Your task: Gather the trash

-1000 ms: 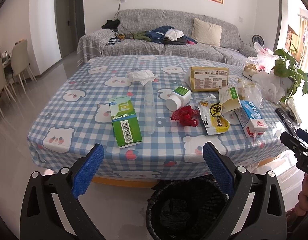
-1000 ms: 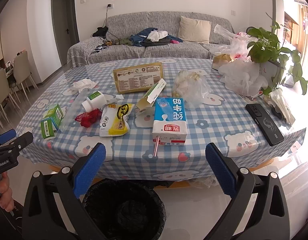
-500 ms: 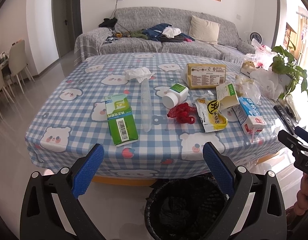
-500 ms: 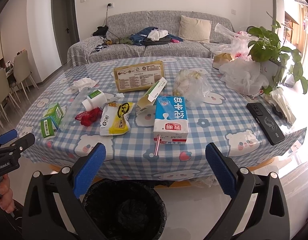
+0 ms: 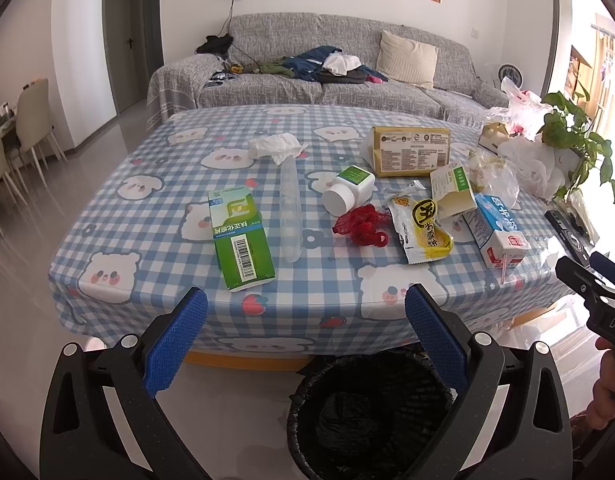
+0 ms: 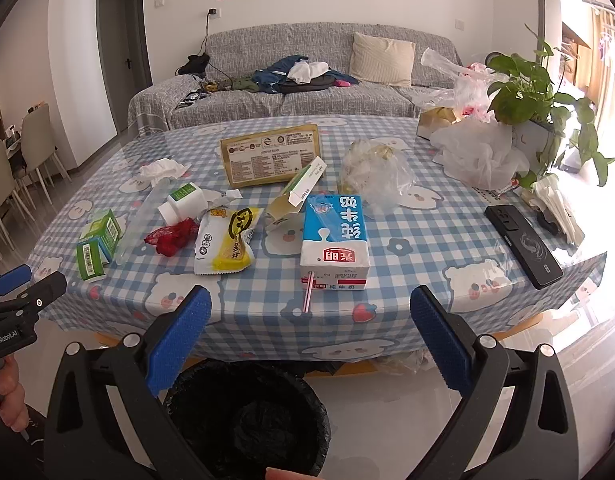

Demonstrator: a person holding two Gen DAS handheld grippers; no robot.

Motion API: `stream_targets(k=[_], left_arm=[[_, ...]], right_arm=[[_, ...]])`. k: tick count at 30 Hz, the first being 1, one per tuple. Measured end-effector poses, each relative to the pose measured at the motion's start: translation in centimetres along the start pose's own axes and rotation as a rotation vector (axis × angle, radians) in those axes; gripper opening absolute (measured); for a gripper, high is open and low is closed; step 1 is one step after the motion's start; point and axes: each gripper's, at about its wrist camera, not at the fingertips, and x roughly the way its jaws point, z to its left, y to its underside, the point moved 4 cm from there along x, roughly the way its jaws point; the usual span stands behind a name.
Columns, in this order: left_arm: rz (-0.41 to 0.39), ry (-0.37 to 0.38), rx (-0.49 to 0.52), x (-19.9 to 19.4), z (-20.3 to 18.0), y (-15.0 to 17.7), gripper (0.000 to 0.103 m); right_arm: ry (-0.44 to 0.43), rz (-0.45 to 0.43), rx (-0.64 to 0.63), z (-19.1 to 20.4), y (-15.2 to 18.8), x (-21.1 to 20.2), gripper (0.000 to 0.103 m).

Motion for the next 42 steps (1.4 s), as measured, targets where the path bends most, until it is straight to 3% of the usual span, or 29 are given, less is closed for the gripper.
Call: stream_targets(k=[42], left_arm=[[0.012, -0.002, 0.001, 0.44, -0.11, -0.06, 0.097]], right_arm=[[-0.012, -0.015, 0.008, 0.09, -0.14, -0.18, 0.095]])
